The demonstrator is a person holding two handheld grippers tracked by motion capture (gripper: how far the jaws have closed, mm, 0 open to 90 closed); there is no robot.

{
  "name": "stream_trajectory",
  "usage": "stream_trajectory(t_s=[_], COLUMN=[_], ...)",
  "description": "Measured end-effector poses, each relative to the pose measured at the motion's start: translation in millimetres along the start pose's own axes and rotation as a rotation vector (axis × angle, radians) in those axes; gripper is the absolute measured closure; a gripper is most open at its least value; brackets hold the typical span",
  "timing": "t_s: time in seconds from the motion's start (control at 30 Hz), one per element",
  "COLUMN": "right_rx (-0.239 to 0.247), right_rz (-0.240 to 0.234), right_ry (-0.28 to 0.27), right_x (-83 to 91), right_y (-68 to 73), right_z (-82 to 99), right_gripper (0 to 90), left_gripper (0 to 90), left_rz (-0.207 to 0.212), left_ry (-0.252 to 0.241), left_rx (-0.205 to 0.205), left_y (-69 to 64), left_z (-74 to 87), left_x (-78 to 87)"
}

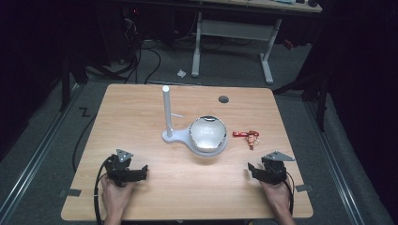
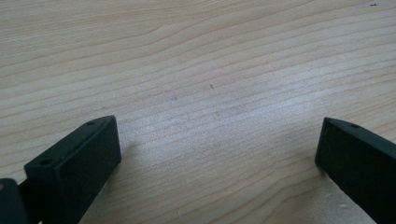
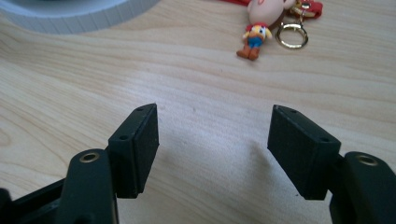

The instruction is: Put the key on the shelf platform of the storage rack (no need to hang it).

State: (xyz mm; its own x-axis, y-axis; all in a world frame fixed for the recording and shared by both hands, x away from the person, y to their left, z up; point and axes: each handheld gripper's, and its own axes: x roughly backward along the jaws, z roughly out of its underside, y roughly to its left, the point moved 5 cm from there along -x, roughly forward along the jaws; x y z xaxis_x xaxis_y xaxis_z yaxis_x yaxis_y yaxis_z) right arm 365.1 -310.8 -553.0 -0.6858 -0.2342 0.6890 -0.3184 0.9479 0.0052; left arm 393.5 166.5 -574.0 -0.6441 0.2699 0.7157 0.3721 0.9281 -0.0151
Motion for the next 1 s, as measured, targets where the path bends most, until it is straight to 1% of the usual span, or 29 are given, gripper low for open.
stream_trajectory(t_s=[0.1,0.23,0.33,0.43,0.57,0.67,0.77,0.8,1.0], right_rx=[-0.002,0.002,0.001,0.000,-0.011,-0.015,-0.019,-0.023,-0.026], right_rz=[-0.004,-0.008,-0.017,-0.020,-0.034,-0.043,-0.046,-0.047,-0.045], right_ry=[0.000,-0.014,-0.017,-0.017,-0.016,-0.010,-0.009,-0.013,-0.007], right_x=[-0.2,0.8,0.3,-0.6,-4.9,-7.4,-10.5,-12.5,-18.2], right_y=[-1.1,-0.7,-1.0,-1.6,-4.1,-5.1,-6.3,-7.0,-10.4], right_z=[-2.8,-11.2,-19.3,-23.4,-33.5,-36.5,-41.3,-45.3,-54.0], right_gripper=[34.3,34.5,34.4,34.4,34.3,34.0,34.0,33.9,33.3], left_gripper=[0.4,0.4,0.4,0.4,0.4,0.4,0.4,0.4,0.4], left_rz=[0.000,0.000,0.000,0.000,0.000,0.000,-0.001,-0.001,-0.001], left_ry=[-0.002,-0.002,-0.002,-0.001,-0.002,-0.002,-0.001,-0.001,-0.002], left_rx=[0.000,0.000,0.000,0.000,0.000,0.000,0.000,0.000,0.000], left_y=[0.0,0.0,0.0,0.0,0.0,0.0,0.0,0.0,0.0], left_z=[0.0,0.0,0.0,0.0,0.0,0.0,0.0,0.0,0.0], left_x=[-0.1,-0.1,-0.1,-0.1,-0.2,-0.2,-0.1,-0.1,-0.2])
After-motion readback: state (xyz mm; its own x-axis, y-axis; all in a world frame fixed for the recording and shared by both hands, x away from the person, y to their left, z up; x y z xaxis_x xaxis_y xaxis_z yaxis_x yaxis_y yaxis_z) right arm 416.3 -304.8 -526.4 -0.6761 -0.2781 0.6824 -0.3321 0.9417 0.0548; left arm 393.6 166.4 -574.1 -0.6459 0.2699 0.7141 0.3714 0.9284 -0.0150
